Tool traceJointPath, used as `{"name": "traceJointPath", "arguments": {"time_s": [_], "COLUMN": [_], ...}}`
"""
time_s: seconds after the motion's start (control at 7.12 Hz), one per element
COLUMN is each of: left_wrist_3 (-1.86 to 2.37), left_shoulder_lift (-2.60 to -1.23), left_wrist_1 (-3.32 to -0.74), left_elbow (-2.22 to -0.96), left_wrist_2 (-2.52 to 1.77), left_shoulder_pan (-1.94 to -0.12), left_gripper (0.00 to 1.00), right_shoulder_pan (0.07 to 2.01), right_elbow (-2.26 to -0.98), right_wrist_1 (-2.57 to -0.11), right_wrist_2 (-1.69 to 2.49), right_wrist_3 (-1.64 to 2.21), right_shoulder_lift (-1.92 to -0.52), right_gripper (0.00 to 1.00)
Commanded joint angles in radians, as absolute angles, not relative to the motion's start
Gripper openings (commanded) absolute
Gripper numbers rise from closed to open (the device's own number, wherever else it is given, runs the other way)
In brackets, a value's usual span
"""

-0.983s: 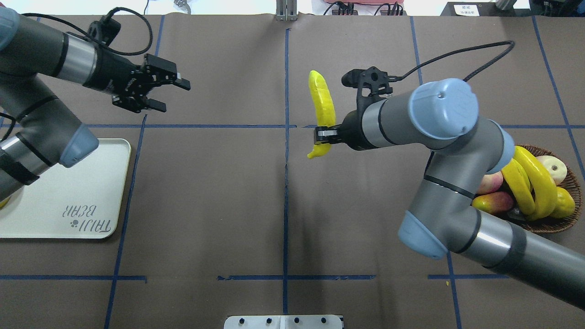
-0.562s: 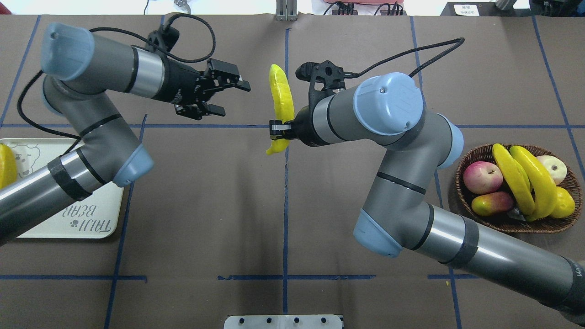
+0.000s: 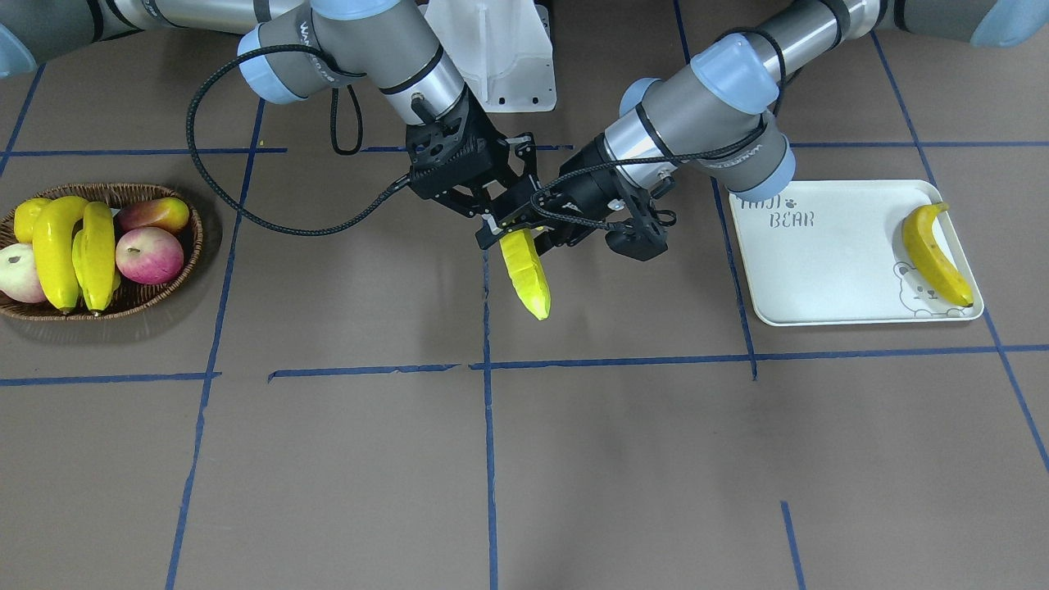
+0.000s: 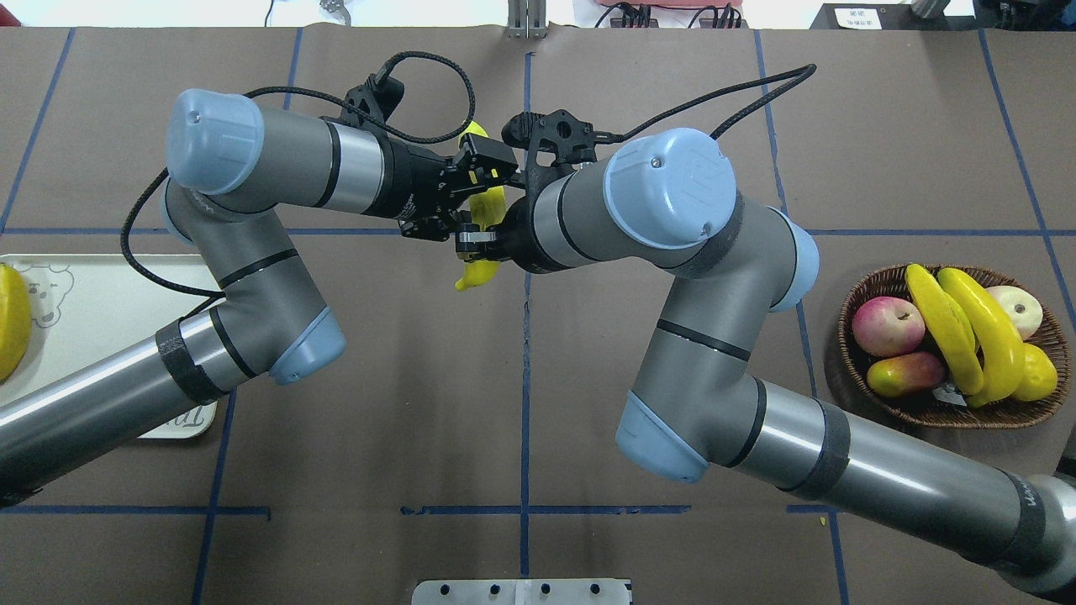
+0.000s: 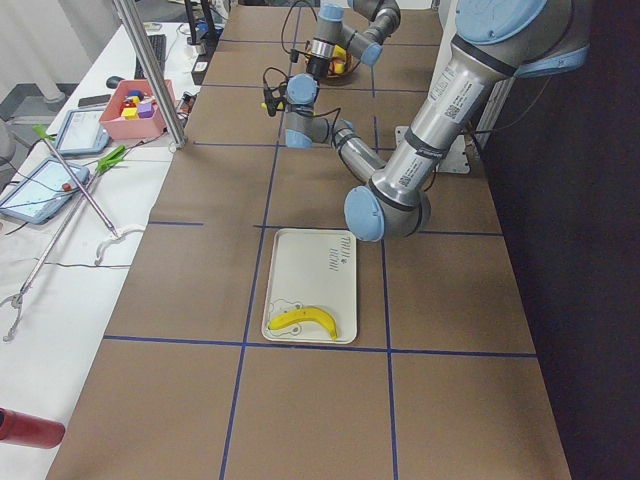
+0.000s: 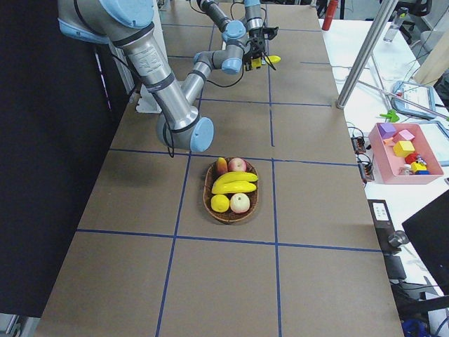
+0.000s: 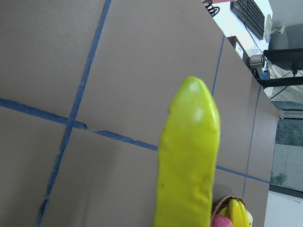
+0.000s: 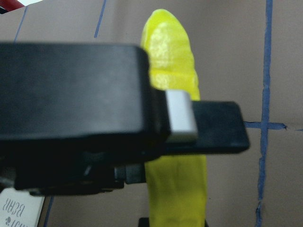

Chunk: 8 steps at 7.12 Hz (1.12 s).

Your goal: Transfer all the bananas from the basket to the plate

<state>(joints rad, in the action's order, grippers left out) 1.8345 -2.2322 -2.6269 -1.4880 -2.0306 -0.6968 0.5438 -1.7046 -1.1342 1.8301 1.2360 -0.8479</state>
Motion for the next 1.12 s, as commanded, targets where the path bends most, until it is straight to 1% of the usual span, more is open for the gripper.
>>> {"name": "traceJointPath", "arguments": {"time_s": [0.0,0.14,0.28,0.42,0.56,0.98], "left_wrist_3": [1.873,1.873,1.875,1.876,1.878,1.875], "left_shoulder_lift": [-2.230,-2.229,-2.229,-2.227,-2.227,-2.194], "left_wrist_1": [-2.626,-2.626,-2.626,-2.626,-2.626,-2.626], "left_elbow": [-1.489,-1.489,-1.489,-1.489,-1.489,-1.491], "left_wrist_2": [-2.028,-2.007,-1.999,-1.999,-1.999,-1.999], "left_shoulder_pan": [-0.696,-0.698,-0.699,-0.701,-0.703,-0.709], "left_gripper": [0.04,0.00,0.00,0.00,0.00,0.00], "right_shoulder_pan": [0.541,0.541,0.541,0.543,0.543,0.574], "right_elbow": [-1.713,-1.718,-1.721,-1.721,-1.727,-1.822], "right_wrist_1": [-1.132,-1.132,-1.132,-1.134,-1.135,-1.288], "right_wrist_2": [1.830,1.832,1.833,1.832,1.830,1.870], "right_wrist_3": [1.235,1.235,1.233,1.235,1.235,1.230], "right_shoulder_lift": [-0.851,-0.854,-0.856,-0.857,-0.859,-0.861], "right_gripper": [0.03,0.12,0.27,0.74,1.00,1.00]}}
